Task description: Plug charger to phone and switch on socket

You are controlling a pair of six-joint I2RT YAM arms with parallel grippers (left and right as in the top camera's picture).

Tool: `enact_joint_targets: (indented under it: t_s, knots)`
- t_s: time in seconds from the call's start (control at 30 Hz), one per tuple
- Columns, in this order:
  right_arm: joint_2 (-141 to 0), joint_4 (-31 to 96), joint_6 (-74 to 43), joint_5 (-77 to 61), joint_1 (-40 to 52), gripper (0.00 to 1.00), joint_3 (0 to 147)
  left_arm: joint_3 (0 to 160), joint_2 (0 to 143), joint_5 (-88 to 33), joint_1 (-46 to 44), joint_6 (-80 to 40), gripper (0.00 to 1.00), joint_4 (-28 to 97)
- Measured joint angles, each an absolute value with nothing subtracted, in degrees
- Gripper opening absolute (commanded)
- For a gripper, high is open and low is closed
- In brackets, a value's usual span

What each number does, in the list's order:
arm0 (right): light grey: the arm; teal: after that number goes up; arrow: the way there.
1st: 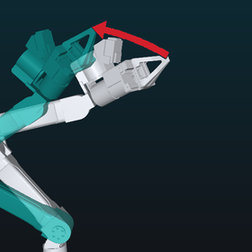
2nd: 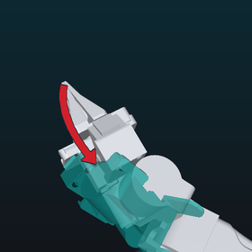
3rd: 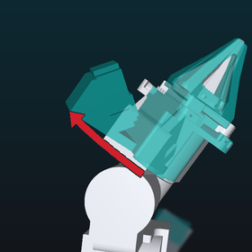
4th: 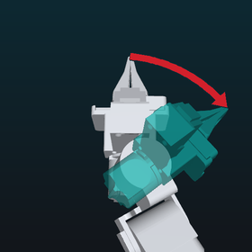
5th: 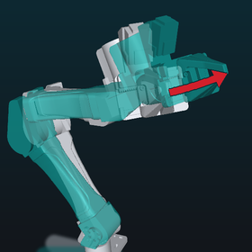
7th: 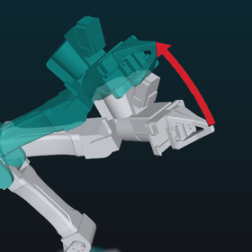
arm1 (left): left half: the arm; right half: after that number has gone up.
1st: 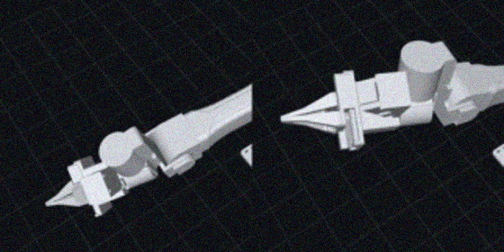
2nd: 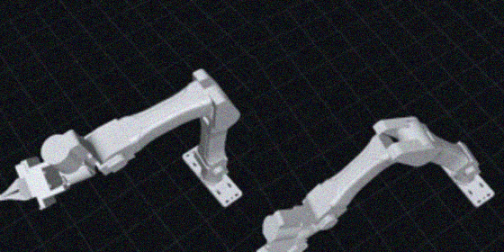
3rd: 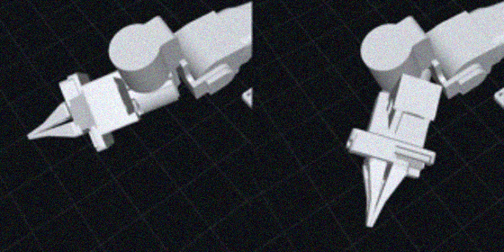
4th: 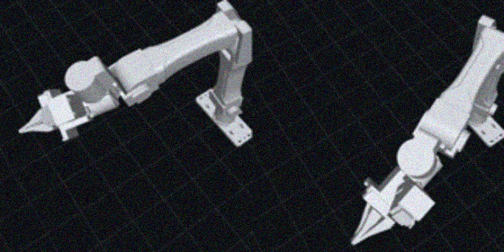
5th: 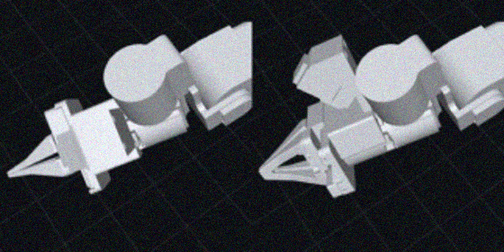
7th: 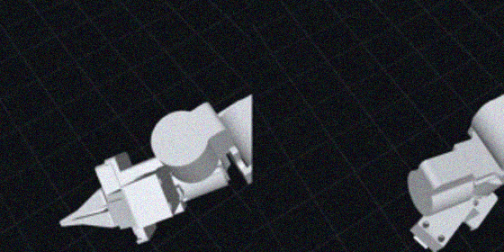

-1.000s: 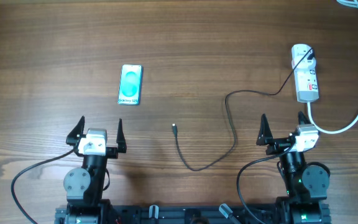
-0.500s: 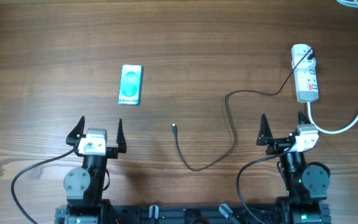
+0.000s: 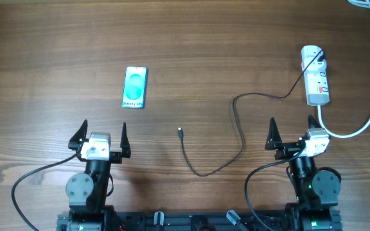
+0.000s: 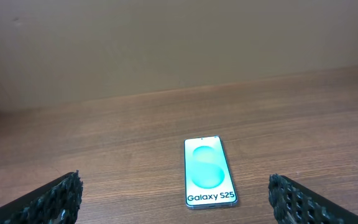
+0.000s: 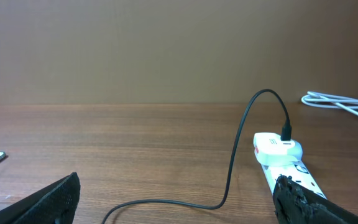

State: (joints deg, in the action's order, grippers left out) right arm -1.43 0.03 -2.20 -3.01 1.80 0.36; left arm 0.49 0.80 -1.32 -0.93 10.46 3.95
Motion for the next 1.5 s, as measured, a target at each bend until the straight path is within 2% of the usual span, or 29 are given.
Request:
enact_joint_targets:
  t_s: [0.77,0.9,1.03,1.17,1.3,1.43,1.5]
  knots:
    - [-1.43,0.03,-2.2,-3.01,1.8,1.0,0.36,0.49,0.8,-1.83,-0.93,13.45,1.0,3.88]
    - [-1.43,0.03,-2.2,-3.01,1.8,1.0,0.36,0.47,0.8,-9.32,-0.93,8.6,1.0,3.01]
    - [-1.43,0.03,-2.2,-3.01,1.8,1.0,0.36,0.71,0.8,-14.39,-0.93,-2.74,1.0,3.53]
    - [-1.43,0.03,-2.2,-3.01,1.8,1.0,0.36,4.12,0.8,-16.05,-0.93,-12.45,1.0,10.83]
    - [-1.43,0.03,-2.2,-3.01,1.8,1.0,0.36,13.54,3.92,-16.88,-0.93,-15.66,1.0,20.95]
    - [-1.43,0.05,-2.2,-3.01,1.8,1.0,0.36,28.23,14.9,-17.58,-0.93,-16.49,1.0,31.2]
    - [-1.48,0.16,-2.2,-3.03,1.8,1.0,0.36,40.47,26.04,-19.31,-0.93,-16.75,1.0,37.98]
